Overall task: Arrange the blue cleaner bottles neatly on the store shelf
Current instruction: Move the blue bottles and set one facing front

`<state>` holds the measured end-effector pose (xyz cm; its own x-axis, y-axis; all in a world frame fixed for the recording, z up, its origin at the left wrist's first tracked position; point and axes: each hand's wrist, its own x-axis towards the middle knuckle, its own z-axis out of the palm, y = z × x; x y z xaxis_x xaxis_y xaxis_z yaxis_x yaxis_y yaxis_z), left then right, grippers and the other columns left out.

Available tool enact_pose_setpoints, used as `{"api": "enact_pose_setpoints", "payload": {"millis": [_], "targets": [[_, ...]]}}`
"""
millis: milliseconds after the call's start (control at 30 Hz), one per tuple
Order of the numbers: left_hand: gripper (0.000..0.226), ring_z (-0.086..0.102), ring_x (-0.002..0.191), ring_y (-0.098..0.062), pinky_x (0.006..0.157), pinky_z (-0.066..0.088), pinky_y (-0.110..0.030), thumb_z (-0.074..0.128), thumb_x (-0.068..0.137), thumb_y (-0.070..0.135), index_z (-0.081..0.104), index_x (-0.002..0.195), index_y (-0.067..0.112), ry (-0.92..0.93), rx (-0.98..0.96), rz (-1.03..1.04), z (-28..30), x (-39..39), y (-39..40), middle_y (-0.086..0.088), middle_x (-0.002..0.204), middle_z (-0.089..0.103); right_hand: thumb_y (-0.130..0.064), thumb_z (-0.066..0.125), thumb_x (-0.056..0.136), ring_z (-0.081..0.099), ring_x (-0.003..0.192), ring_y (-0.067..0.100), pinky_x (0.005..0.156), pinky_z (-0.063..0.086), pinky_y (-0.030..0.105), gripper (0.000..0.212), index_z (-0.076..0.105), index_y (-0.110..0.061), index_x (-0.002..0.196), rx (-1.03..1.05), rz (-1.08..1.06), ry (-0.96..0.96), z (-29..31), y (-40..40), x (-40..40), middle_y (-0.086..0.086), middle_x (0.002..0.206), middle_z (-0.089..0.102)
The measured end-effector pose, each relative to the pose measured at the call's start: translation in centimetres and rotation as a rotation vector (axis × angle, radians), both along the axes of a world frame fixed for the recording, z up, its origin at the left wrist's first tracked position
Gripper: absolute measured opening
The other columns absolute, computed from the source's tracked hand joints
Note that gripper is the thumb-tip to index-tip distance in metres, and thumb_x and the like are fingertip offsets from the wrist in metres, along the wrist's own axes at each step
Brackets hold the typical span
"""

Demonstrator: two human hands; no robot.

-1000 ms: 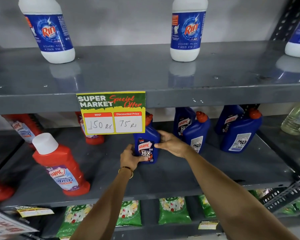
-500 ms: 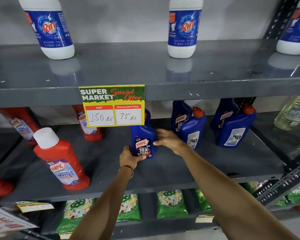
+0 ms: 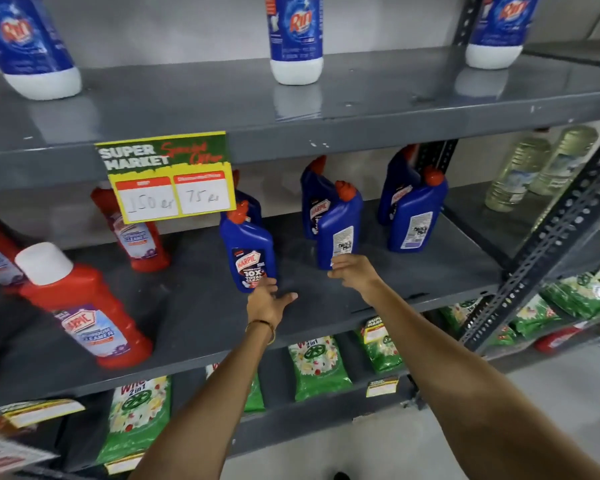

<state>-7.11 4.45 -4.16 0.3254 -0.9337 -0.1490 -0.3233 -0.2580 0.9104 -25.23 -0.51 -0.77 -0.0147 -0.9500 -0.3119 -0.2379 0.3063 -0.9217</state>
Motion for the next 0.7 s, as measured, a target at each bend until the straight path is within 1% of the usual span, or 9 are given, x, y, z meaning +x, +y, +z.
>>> {"api": "enact_pose_setpoints", "payload": {"millis": [100, 167, 233, 300, 367, 400, 467, 567, 700], "targets": [[0.054, 0.053, 0.085, -0.021, 0.078, 0.047, -0.032, 0.08, 0.068, 0.013, 0.055, 0.113, -0.005, -0.021, -0.023, -0.066, 0.6, -2.3, -1.3, -0.01, 0.096, 0.055, -0.001, 0.071, 0.075, 0.058, 0.114, 0.033, 0.093, 0.045, 0.039, 0.04, 0.061, -0.001, 0.114, 0.006, -0.046, 0.046, -0.1, -0.4, -2.3, 0.022, 0.12, 0.063], [0.055, 0.058, 0.089, -0.025, 0.079, 0.048, -0.034, 0.079, 0.069, 0.016, 0.055, 0.115, -0.002, -0.057, -0.026, -0.093, 1.0, -3.3, -2.3, -0.014, 0.104, 0.061, -0.004, 0.071, 0.075, 0.059, 0.111, 0.033, 0.094, 0.046, 0.042, 0.041, 0.06, -0.002, 0.115, 0.014, -0.047, 0.071, 0.0, -1.2, -3.3, 0.021, 0.12, 0.063], [0.058, 0.06, 0.102, -0.029, 0.085, 0.049, -0.035, 0.079, 0.07, 0.017, 0.053, 0.12, 0.002, -0.058, -0.016, -0.098, 1.3, -4.6, -3.6, -0.016, 0.118, 0.061, -0.005, 0.072, 0.075, 0.058, 0.112, 0.032, 0.094, 0.046, 0.041, 0.05, 0.054, -0.001, 0.122, 0.025, -0.023, 0.084, 0.4, -2.3, -4.5, 0.02, 0.122, 0.062], [0.063, 0.059, 0.11, -0.029, 0.09, 0.048, -0.035, 0.078, 0.07, 0.013, 0.05, 0.125, 0.003, -0.049, -0.002, -0.095, 1.6, -5.6, -5.1, -0.017, 0.127, 0.058, -0.004, 0.073, 0.074, 0.056, 0.115, 0.032, 0.096, 0.045, 0.04, 0.063, 0.046, -0.001, 0.13, 0.026, 0.015, 0.101, 0.8, -3.5, -5.3, 0.02, 0.127, 0.058], [0.07, 0.056, 0.115, -0.03, 0.097, 0.047, -0.036, 0.079, 0.068, 0.009, 0.046, 0.13, 0.003, -0.052, 0.01, -0.097, 1.8, -6.5, -6.5, -0.017, 0.132, 0.055, 0.0, 0.074, 0.071, 0.053, 0.118, 0.032, 0.096, 0.045, 0.039, 0.074, 0.038, -0.003, 0.135, -0.011, 0.082, 0.107, 1.3, -4.6, -6.1, 0.019, 0.132, 0.053], [0.074, 0.054, 0.119, -0.03, 0.101, 0.045, -0.039, 0.079, 0.067, 0.007, 0.044, 0.132, 0.002, -0.062, 0.017, -0.1, 1.9, -7.0, -7.2, -0.017, 0.134, 0.053, 0.002, 0.074, 0.07, 0.052, 0.12, 0.032, 0.097, 0.045, 0.039, 0.078, 0.036, -0.004, 0.137, -0.03, 0.134, 0.111, 1.4, -5.3, -6.5, 0.02, 0.133, 0.051], [0.079, 0.051, 0.122, -0.032, 0.104, 0.043, -0.045, 0.081, 0.063, 0.004, 0.043, 0.132, 0.0, -0.068, 0.026, -0.133, 2.0, -7.6, -8.2, -0.018, 0.135, 0.052, 0.005, 0.074, 0.068, 0.051, 0.122, 0.032, 0.103, 0.043, 0.044, 0.083, 0.033, -0.006, 0.139, -0.06, 0.237, 0.121, 1.5, -6.3, -6.9, 0.019, 0.135, 0.049], [0.075, 0.057, 0.114, -0.032, 0.097, 0.049, -0.045, 0.081, 0.056, -0.003, 0.049, 0.124, -0.001, -0.053, 0.011, -0.135, 1.9, -8.6, -9.2, -0.019, 0.125, 0.061, 0.008, 0.073, 0.067, 0.052, 0.121, 0.03, 0.101, 0.045, 0.043, 0.08, 0.036, -0.008, 0.136, -0.068, 0.326, 0.092, 1.2, -7.7, -7.6, 0.016, 0.134, 0.05], [0.077, 0.06, 0.111, -0.031, 0.096, 0.049, -0.041, 0.081, 0.055, -0.006, 0.048, 0.125, 0.0, -0.06, 0.001, -0.109, 1.6, -9.5, -10.0, -0.02, 0.123, 0.062, 0.003, 0.073, 0.07, 0.056, 0.107, 0.02, 0.089, 0.048, 0.034, 0.064, 0.045, -0.01, 0.127, -0.1, 0.39, 0.077, 0.7, -8.5, -7.6, 0.015, 0.128, 0.057]]}}
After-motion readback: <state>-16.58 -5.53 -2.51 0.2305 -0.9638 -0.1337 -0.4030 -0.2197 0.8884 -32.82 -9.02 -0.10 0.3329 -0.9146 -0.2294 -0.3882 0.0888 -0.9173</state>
